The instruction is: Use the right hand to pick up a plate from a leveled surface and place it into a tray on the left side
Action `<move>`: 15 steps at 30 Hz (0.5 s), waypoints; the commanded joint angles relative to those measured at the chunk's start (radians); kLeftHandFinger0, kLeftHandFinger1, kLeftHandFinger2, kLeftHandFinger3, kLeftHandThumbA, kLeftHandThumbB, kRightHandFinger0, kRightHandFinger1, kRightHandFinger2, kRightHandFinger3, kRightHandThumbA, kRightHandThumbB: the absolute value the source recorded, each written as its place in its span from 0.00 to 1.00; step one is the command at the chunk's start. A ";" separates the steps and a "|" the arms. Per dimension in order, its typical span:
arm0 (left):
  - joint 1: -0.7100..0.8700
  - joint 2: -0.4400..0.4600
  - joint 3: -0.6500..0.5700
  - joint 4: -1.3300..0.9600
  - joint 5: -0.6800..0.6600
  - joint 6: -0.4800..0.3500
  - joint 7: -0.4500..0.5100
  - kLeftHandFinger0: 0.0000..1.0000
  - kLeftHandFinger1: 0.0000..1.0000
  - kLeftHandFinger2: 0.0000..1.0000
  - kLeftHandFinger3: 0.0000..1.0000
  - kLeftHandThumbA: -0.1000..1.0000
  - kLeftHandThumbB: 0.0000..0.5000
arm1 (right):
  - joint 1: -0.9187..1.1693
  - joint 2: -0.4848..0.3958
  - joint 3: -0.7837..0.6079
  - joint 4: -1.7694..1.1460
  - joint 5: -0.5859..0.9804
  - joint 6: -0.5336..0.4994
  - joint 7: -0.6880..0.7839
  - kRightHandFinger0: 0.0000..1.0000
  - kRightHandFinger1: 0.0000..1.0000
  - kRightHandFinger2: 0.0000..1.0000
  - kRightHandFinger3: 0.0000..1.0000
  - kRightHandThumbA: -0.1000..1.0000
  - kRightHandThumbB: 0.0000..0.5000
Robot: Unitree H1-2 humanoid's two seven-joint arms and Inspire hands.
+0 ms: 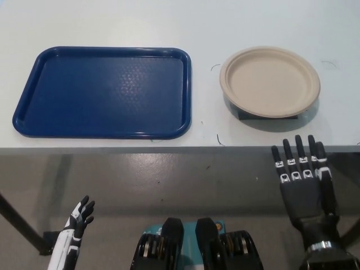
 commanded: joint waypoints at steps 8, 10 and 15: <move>-0.019 0.014 -0.003 0.004 0.007 -0.038 -0.002 1.00 1.00 1.00 1.00 1.00 0.24 | -0.130 0.039 -0.064 0.114 -0.004 -0.023 -0.017 1.00 1.00 1.00 1.00 1.00 0.91; -0.019 0.014 -0.003 0.005 0.008 -0.040 -0.002 1.00 1.00 1.00 1.00 1.00 0.23 | -0.138 0.042 -0.073 0.128 -0.005 -0.025 -0.018 1.00 1.00 1.00 1.00 1.00 0.91; -0.015 0.014 -0.001 0.002 0.006 -0.036 -0.002 1.00 1.00 1.00 1.00 1.00 0.24 | -0.153 0.045 -0.088 0.166 -0.007 -0.024 -0.008 1.00 1.00 1.00 1.00 1.00 0.90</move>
